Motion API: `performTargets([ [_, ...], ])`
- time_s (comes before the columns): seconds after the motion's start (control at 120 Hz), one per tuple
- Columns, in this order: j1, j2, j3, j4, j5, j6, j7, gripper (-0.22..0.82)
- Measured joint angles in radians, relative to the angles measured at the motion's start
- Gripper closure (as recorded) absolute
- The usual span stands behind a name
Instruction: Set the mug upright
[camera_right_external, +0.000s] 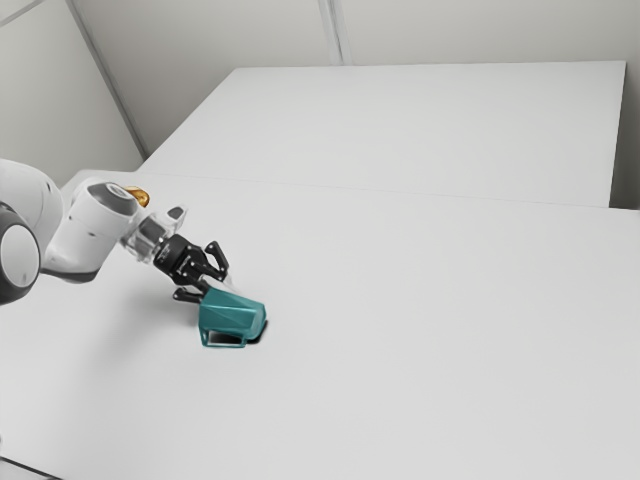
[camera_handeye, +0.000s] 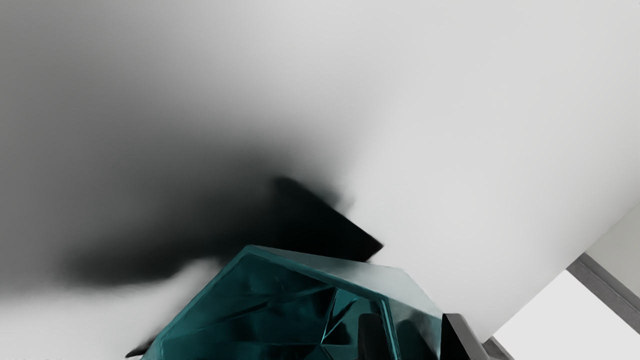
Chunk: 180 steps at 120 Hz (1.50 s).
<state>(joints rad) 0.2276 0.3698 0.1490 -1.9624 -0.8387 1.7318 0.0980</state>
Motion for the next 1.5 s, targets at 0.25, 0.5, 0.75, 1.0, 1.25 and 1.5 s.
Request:
performTargets([
  [0.25,-0.009,-0.025,-0.011,0.020,0.013,0.004,-0.019,0.75],
  [0.5,-0.068,-0.121,-0.044,0.026,0.175,0.045,-0.049,0.77],
  [0.75,-0.118,-0.195,-0.109,0.026,0.532,0.210,-0.067,0.79],
  [1.0,-0.126,-0.211,-0.172,0.017,0.772,0.365,-0.084,0.79],
  [1.25,-0.124,-0.238,-0.207,-0.037,0.817,0.428,-0.146,0.79],
  [1.5,-0.128,-0.255,-0.244,-0.069,0.819,0.447,-0.236,0.79],
])
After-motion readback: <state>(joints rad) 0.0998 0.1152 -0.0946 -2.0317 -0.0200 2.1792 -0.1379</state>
